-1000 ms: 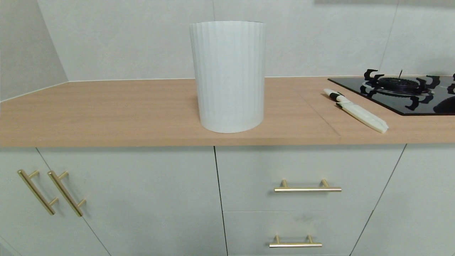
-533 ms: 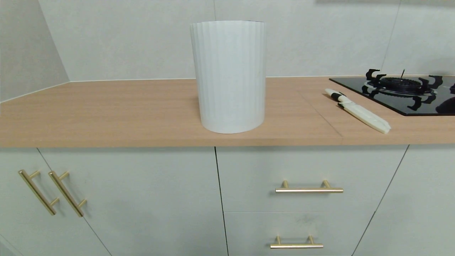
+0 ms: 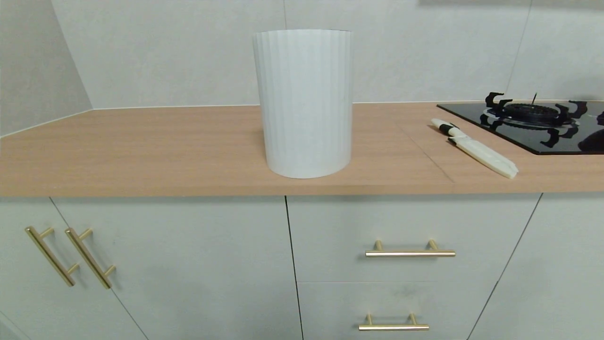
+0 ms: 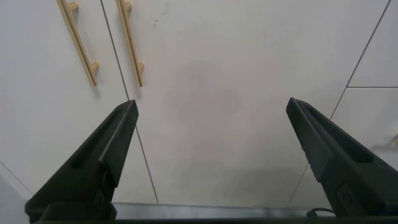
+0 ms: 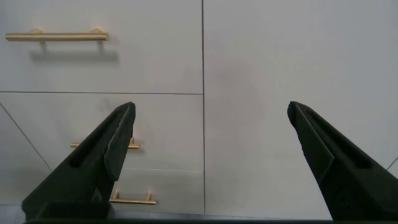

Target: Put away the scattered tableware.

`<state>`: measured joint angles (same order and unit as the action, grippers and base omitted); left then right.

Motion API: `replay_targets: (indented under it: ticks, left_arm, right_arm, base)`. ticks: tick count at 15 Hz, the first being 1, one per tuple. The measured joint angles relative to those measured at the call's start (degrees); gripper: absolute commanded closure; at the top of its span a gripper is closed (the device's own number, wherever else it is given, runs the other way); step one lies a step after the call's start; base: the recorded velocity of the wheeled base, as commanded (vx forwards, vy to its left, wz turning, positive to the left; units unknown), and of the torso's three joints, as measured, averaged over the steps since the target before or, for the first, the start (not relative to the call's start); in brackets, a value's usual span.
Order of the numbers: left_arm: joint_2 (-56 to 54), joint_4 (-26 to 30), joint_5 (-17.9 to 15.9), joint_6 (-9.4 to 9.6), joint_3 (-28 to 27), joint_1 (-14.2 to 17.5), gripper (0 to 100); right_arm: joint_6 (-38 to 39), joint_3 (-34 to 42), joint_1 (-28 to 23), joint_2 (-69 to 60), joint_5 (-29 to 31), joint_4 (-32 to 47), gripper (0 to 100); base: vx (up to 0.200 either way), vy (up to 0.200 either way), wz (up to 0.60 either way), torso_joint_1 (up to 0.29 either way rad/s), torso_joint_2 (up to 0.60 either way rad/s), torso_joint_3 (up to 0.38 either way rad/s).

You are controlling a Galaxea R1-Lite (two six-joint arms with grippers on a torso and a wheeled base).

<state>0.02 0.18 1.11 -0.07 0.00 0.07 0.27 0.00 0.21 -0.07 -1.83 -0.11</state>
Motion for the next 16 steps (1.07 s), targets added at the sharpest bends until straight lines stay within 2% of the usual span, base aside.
replay_targets:
  ticks: [3, 16]
  left_arm:
    - [0.00, 0.00, 0.01, 0.00, 0.00, 0.02, 0]
    - [0.00, 0.00, 0.01, 0.00, 0.00, 0.04, 0]
  right_arm:
    - [0.00, 0.00, 0.00, 0.00, 0.00, 0.01, 0]
    - [0.00, 0.00, -0.02, 0.00, 0.00, 0.00, 0]
  base:
    - [0.000, 0.000, 0.00, 0.095, -0.24, -0.289]
    - [0.000, 0.000, 0.00, 0.171, -0.49, -0.293]
